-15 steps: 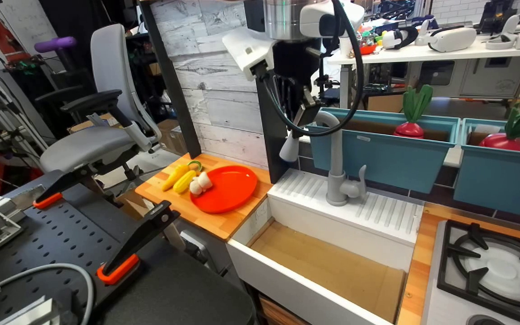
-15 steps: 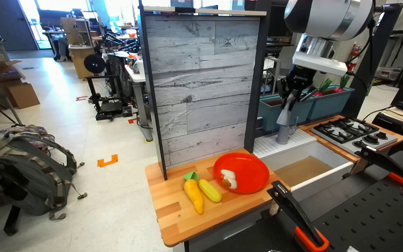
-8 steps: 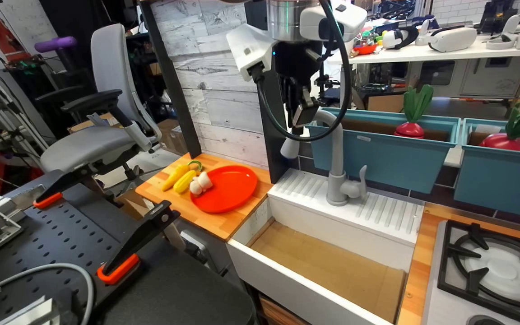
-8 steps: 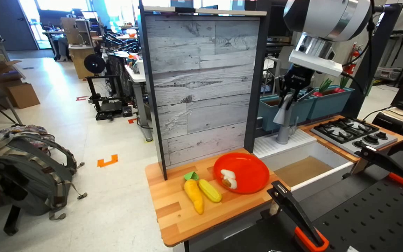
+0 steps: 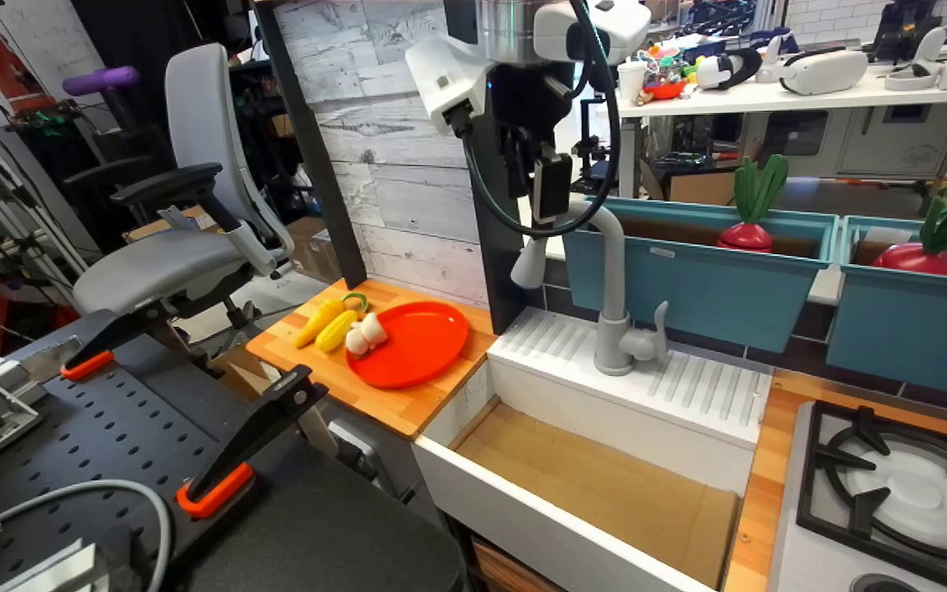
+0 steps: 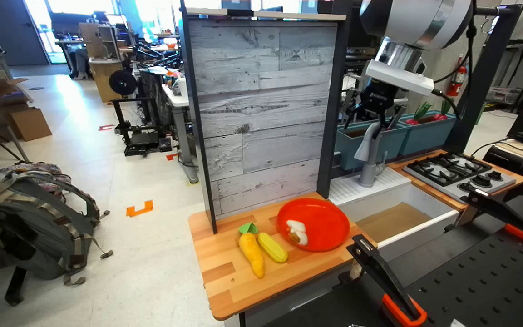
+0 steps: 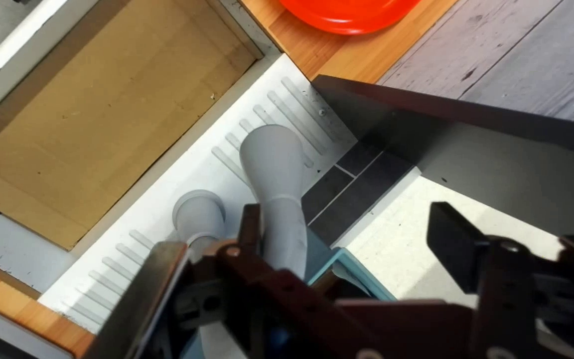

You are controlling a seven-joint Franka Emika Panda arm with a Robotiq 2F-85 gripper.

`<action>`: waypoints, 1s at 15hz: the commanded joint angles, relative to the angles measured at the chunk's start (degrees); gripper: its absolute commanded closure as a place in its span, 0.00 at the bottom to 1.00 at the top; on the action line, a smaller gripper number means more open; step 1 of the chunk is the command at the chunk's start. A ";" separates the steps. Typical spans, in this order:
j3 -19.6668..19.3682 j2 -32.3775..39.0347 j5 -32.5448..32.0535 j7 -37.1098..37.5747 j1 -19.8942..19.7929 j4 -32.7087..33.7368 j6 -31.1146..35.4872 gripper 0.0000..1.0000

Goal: Move the faucet of the sink to the left.

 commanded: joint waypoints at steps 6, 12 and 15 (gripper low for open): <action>1.54 -2.13 2.11 0.33 0.21 1.89 -0.27 0.00; 0.84 -7.68 1.55 -0.47 0.06 -2.45 -2.68 0.00; 0.30 -12.94 1.05 -1.05 0.66 -4.68 -2.87 0.00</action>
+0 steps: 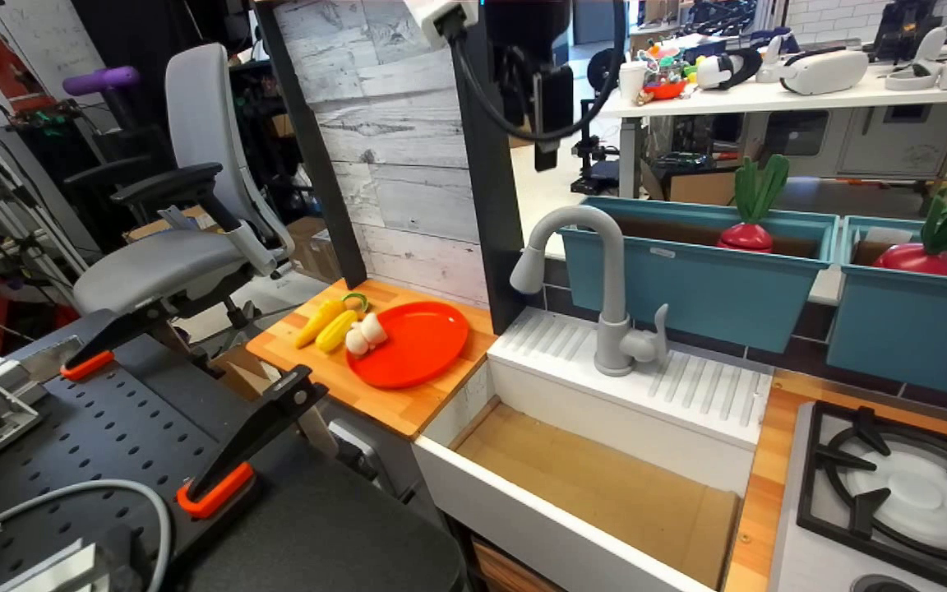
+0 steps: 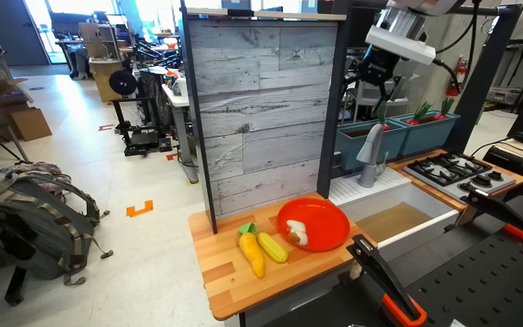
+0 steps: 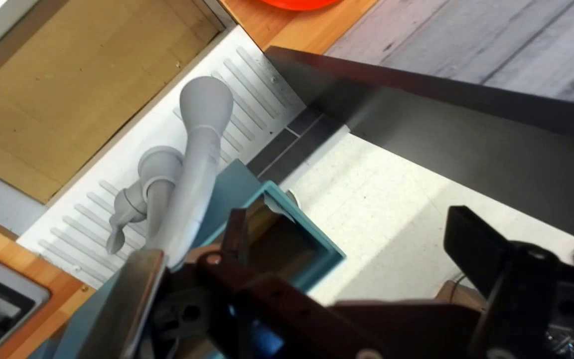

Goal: Move the faucet of the sink to the left.

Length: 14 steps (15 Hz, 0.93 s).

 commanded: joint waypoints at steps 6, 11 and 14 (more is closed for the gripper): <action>-0.85 -17.15 0.06 -6.63 0.92 -11.90 -3.58 0.00; -1.47 -24.06 -1.80 -12.88 2.10 -19.98 -3.28 0.00; -1.48 -27.39 -2.63 -16.43 3.28 -24.20 -3.28 0.00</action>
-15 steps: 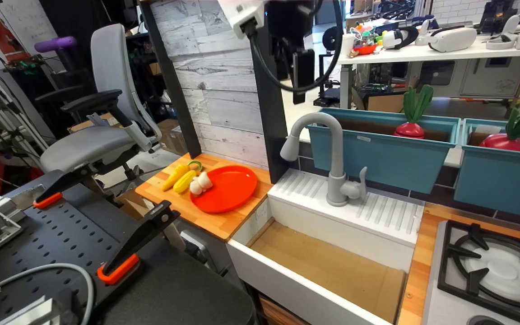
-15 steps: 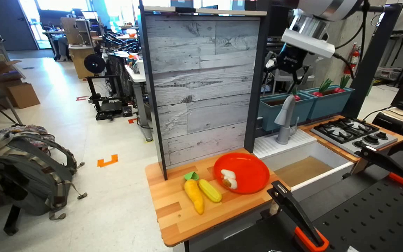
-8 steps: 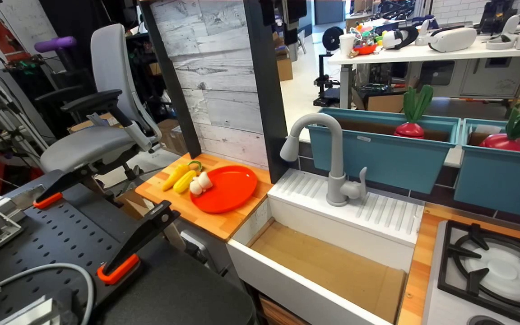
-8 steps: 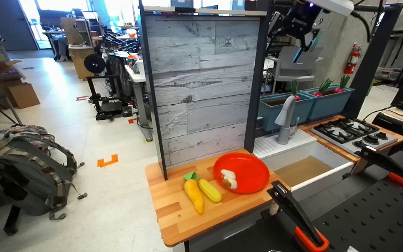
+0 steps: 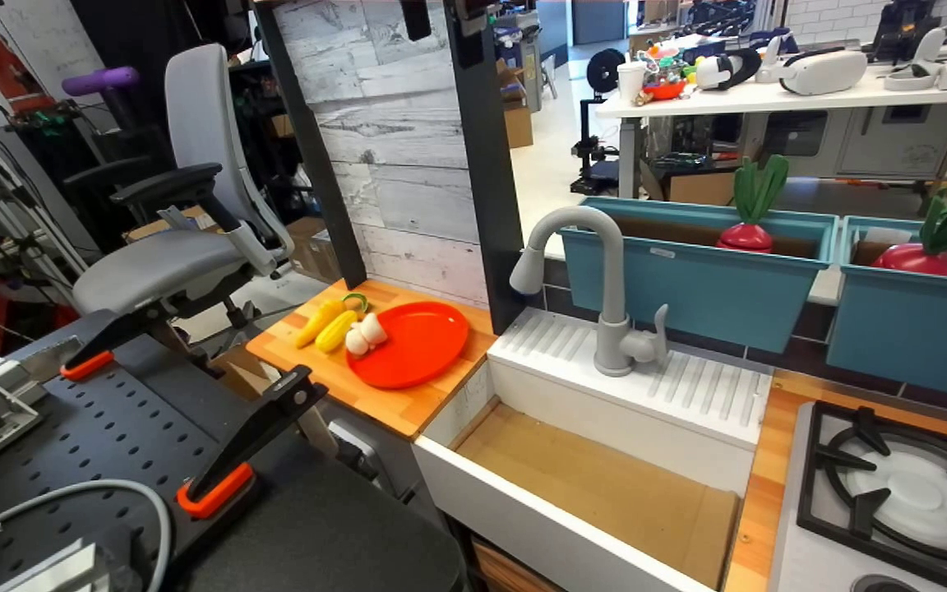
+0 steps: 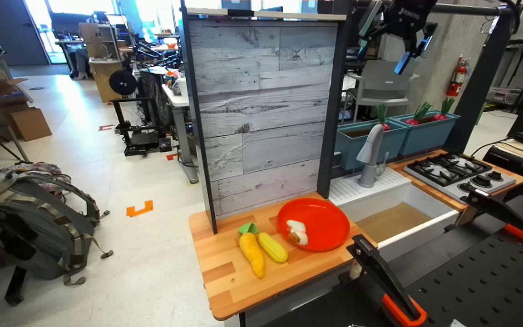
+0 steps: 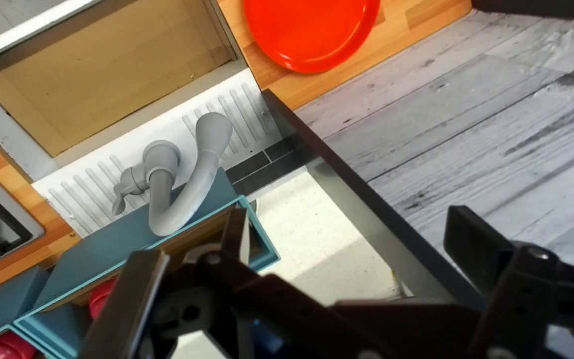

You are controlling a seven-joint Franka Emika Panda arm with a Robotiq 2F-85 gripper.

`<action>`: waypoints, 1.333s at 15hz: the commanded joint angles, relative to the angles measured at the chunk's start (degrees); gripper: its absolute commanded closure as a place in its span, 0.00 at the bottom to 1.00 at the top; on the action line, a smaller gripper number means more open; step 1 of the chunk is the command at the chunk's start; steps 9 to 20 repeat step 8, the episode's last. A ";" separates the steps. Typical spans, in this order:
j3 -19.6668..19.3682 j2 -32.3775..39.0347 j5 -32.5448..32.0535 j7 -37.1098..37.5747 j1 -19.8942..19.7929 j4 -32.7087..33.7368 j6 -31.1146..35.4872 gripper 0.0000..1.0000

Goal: Move the faucet of the sink to the left.

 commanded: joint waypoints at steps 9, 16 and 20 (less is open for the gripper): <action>-1.31 -8.13 -5.81 -5.32 5.61 -10.15 -0.16 0.00; -1.31 -8.13 -5.81 -5.32 5.61 -10.15 -0.16 0.00; -1.31 -8.13 -5.81 -5.32 5.61 -10.15 -0.16 0.00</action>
